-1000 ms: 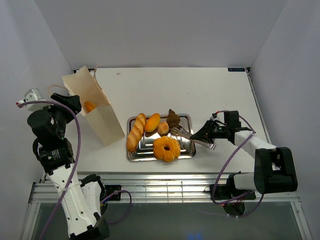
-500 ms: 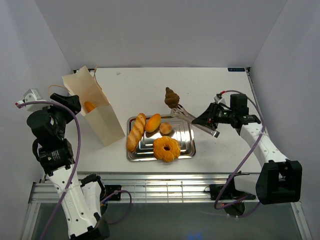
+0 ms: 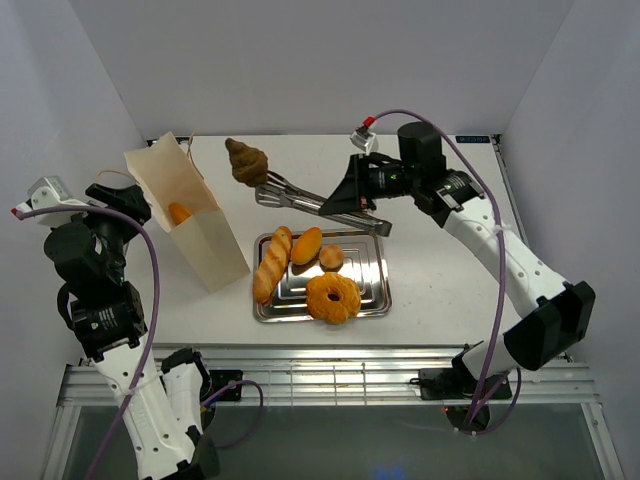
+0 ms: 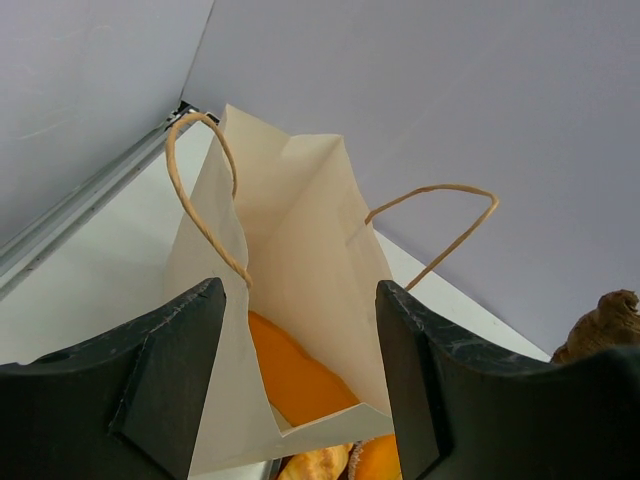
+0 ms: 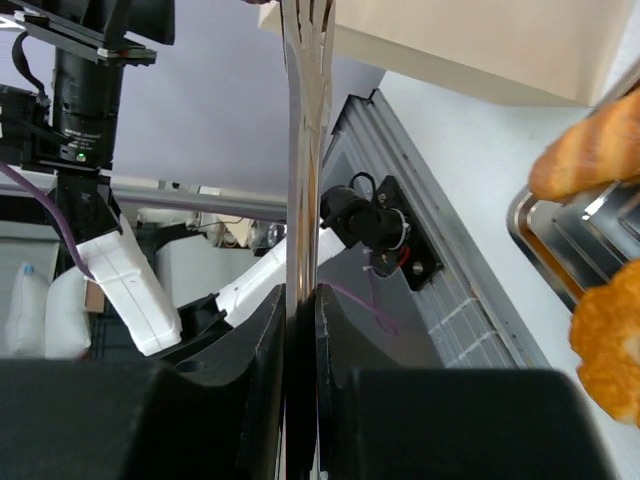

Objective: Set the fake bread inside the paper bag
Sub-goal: Pick up the fake bread from the plate, then place the fake bread in the paper bag.

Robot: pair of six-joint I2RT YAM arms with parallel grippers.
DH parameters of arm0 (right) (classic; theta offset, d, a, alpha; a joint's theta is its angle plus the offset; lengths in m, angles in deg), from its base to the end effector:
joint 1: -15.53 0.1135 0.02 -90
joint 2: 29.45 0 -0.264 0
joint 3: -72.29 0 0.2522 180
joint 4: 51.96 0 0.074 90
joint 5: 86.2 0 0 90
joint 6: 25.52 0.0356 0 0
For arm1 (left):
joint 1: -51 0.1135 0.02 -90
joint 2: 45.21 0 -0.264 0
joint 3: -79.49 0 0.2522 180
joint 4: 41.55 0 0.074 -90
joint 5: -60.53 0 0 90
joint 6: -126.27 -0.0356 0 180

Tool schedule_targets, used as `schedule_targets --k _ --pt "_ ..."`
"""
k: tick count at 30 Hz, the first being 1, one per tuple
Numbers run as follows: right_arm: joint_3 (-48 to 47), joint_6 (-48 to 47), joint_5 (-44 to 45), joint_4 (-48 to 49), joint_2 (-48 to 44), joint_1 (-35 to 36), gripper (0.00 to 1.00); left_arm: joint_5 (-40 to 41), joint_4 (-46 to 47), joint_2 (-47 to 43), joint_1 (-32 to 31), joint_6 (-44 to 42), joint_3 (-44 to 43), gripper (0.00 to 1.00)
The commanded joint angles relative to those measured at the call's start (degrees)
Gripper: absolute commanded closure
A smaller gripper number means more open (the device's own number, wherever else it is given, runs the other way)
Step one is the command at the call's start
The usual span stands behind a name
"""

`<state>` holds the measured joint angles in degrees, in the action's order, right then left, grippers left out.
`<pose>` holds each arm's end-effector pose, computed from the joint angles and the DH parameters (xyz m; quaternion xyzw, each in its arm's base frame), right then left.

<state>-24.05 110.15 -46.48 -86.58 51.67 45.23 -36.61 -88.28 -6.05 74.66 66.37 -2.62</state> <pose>0.2591 0.1793 0.4084 -0.1405 0.7658 0.5942 0.2020 0.1016 0.0397 0.4448 -0.2915 0.6691 -0.0837 0.6784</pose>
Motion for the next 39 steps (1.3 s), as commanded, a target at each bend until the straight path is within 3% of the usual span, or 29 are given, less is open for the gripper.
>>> schedule_targets --k 1,6,16,29,39 --pt "-7.7 3.4 -0.8 2.6 5.0 5.5 0.92 3.2 -1.4 0.0 0.0 -1.7 -0.8 0.28" --pt "-15.0 6.4 -1.0 4.6 11.5 11.4 0.92 5.1 -1.7 -0.8 -0.1 -1.5 -0.5 0.28" --pt "-17.0 14.6 -1.8 14.5 17.8 15.8 0.92 6.3 -1.7 -1.3 -0.1 -0.9 -1.5 0.28" --pt "-14.7 21.3 -1.5 24.7 19.9 16.4 0.64 5.4 -0.8 -1.5 -0.1 -0.8 -0.9 0.28" --pt "-14.1 25.1 -2.2 29.3 21.1 16.4 0.58 4.7 -0.3 -1.5 -0.1 -0.4 -0.2 0.29"
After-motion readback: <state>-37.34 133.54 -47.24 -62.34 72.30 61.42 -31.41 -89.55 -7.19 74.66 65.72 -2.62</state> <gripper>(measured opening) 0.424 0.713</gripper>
